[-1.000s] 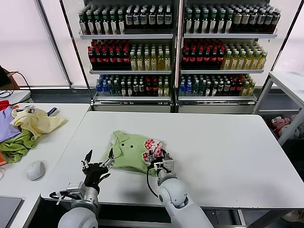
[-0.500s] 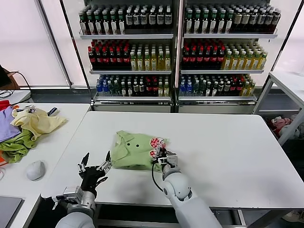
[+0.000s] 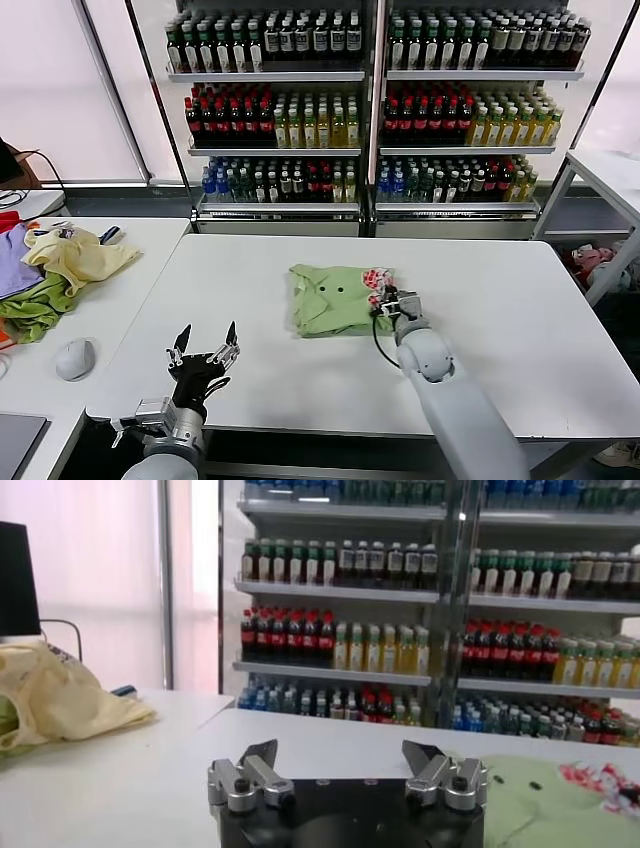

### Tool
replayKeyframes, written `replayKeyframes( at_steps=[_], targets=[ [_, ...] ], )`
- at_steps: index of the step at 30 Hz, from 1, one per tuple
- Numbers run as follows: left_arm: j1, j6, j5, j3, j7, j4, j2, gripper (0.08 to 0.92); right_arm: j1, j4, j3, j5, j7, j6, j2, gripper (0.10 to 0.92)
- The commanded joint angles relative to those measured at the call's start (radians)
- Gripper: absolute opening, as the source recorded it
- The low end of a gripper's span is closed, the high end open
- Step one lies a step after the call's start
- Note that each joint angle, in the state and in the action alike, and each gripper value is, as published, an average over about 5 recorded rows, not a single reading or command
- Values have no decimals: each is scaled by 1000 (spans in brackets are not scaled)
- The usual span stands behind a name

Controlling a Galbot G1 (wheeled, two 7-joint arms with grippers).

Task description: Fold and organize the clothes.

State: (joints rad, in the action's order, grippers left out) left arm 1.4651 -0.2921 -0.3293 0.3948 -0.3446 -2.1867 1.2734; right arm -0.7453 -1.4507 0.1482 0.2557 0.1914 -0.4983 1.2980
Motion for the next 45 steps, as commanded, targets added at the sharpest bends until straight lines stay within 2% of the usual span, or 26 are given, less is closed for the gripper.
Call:
replayKeyframes(
  at_steps=[1,4,7,17,23,26,38,45],
  targets=[
    [3,-3,11,-12,3,-5,6,823,-8,-32,77,-47,-153,144,-122,140],
    [3,-5,16,-18,8,-6,10,823,-90,-122,112,-39,-135,277,-133,192],
    [6,-5,22,-22,14,-7,13,823,-194,-229,163,-29,-113,329,-145,276],
    [26,-2,50,-36,48,-32,25,823,-582,-595,402,0,-127,339,-156,569],
    [39,3,59,-41,72,-47,32,823,-717,-688,454,4,-139,355,-136,740],
    [50,6,65,-44,83,-58,37,823,-749,-708,454,1,-139,361,-123,801],
    [91,25,73,-41,112,-100,53,823,-779,-733,423,-65,-73,378,-96,823],
    [101,26,83,-41,115,-110,59,823,-778,-750,417,-51,-111,349,-94,823]
  ],
)
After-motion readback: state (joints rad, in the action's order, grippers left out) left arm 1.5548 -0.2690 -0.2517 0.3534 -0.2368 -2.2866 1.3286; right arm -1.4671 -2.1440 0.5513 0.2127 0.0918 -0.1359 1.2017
